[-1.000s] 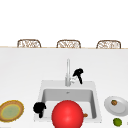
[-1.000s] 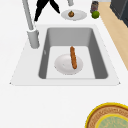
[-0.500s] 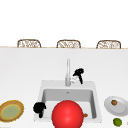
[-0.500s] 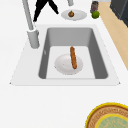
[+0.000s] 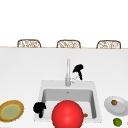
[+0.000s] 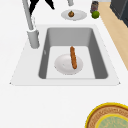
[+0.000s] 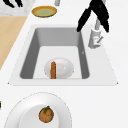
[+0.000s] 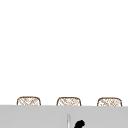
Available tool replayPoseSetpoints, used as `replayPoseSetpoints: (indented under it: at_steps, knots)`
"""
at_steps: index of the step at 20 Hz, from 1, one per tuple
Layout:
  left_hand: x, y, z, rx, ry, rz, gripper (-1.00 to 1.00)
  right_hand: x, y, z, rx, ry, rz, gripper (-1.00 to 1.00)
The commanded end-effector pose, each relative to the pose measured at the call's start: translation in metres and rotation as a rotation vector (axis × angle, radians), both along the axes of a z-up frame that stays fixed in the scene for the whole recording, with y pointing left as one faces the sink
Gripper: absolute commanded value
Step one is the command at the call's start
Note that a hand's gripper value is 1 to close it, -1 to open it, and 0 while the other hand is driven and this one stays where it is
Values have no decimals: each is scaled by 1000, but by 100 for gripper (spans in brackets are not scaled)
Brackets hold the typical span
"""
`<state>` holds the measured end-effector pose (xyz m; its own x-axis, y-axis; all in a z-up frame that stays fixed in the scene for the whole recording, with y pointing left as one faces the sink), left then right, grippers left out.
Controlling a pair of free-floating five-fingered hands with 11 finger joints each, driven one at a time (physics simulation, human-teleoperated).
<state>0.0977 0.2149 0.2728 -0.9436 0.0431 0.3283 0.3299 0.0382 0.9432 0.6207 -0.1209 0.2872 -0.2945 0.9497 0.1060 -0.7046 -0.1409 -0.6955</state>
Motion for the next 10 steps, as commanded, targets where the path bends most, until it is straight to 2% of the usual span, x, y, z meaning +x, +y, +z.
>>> replayPoseSetpoints:
  at_steps: [1, 5, 6, 10]
  knots:
    - [0, 0, 0, 0, 0, 0, 0, 28, 10, -3, -14, 0, 16, -100]
    - [0, 0, 0, 0, 0, 0, 0, 61, 16, -18, -32, 1, 10, -100]
    - [0, 0, 0, 0, 0, 0, 0, 69, 13, -24, -17, 15, 21, -100]
    - [0, 0, 0, 0, 0, 0, 0, 93, 6, -49, -27, 33, 54, -100]
